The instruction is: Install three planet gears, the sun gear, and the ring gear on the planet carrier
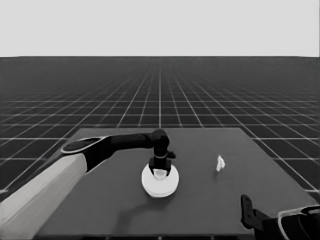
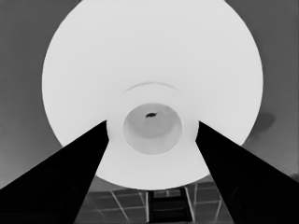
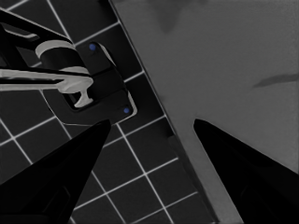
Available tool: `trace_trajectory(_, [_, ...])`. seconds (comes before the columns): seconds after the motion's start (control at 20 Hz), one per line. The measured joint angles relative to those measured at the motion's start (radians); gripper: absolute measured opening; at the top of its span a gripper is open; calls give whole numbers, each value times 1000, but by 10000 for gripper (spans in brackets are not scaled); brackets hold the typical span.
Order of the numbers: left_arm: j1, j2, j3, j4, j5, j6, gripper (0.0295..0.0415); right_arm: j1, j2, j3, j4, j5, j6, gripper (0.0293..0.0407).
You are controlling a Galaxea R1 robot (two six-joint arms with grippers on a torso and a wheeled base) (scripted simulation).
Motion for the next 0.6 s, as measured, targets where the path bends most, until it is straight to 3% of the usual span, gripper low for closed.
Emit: trace_trajectory(0.6, [1,0,0,0,0,105,348,0,0,0,0,0,0,385])
